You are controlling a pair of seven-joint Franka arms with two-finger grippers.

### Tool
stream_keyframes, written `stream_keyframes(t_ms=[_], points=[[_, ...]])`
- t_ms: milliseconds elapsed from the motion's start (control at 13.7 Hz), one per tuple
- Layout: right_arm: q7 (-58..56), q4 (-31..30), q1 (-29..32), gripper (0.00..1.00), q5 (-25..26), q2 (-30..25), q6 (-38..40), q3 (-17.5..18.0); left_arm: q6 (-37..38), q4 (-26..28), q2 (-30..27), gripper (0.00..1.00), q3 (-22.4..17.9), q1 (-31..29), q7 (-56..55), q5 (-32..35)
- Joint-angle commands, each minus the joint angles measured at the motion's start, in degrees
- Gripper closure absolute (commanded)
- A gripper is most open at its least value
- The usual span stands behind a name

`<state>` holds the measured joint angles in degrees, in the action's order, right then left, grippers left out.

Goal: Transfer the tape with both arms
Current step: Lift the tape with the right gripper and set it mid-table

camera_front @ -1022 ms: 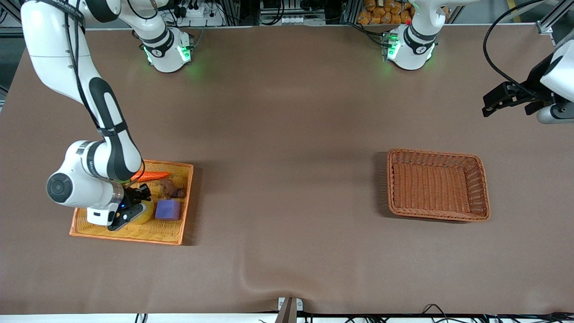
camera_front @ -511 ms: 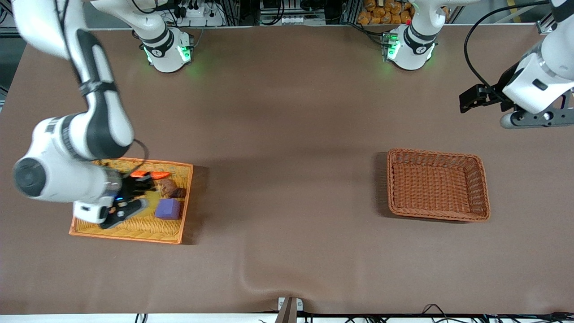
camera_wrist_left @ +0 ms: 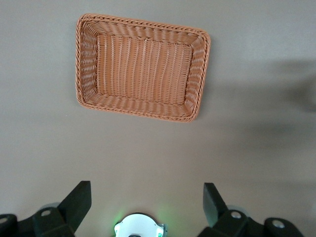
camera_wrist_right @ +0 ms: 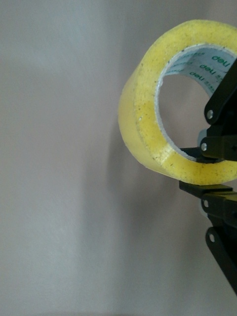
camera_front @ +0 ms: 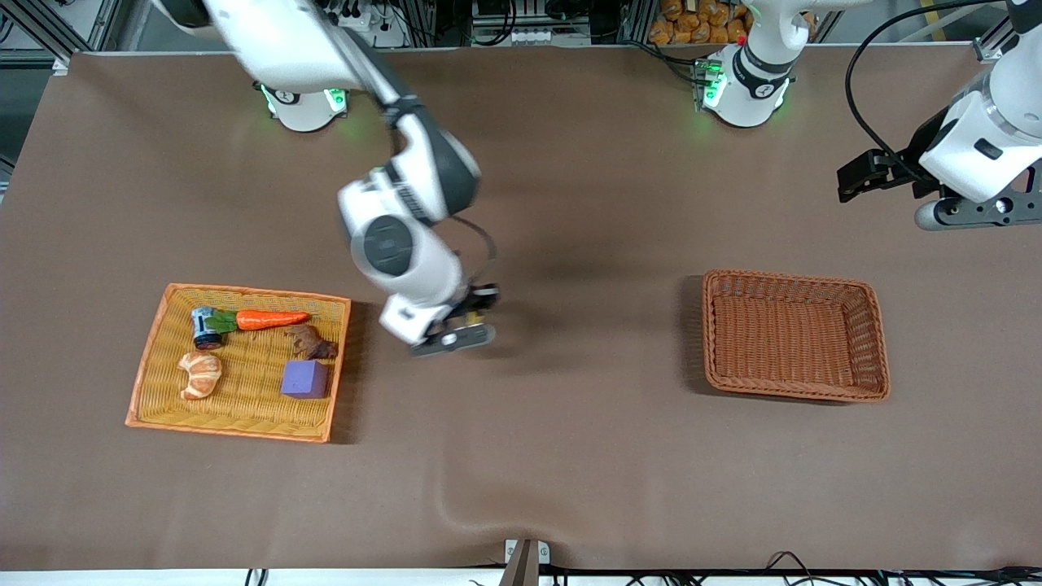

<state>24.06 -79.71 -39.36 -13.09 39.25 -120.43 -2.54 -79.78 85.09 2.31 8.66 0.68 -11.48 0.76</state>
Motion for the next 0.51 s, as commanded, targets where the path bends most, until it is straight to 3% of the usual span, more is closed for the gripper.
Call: stream_keyframes(t_ms=[0, 219, 292, 438], points=[[6.9, 2.6, -3.3, 1.0, -1.2, 5.5, -6.0, -0.6, -0.3, -1.4, 0.8, 0.0, 0.0, -0.2, -0.7, 0.6], [12.1, 2.5, -6.2, 1.0, -1.4, 8.0, -8.9, -0.5, -1.5, -1.5, 1.2, 0.0, -0.1, 0.3, -0.6, 1.2], [12.1, 2.5, -6.3, 0.85, -1.5, 8.0, -8.9, -0.5, -1.5, -1.5, 1.2, 0.0, -0.1, 0.1, -0.6, 1.1], [12.3, 2.6, -5.6, 0.25, -1.6, 7.6, -8.4, -0.5, -1.8, -1.6, 1.1, 0.0, 0.0, -0.3, -0.5, 0.2]])
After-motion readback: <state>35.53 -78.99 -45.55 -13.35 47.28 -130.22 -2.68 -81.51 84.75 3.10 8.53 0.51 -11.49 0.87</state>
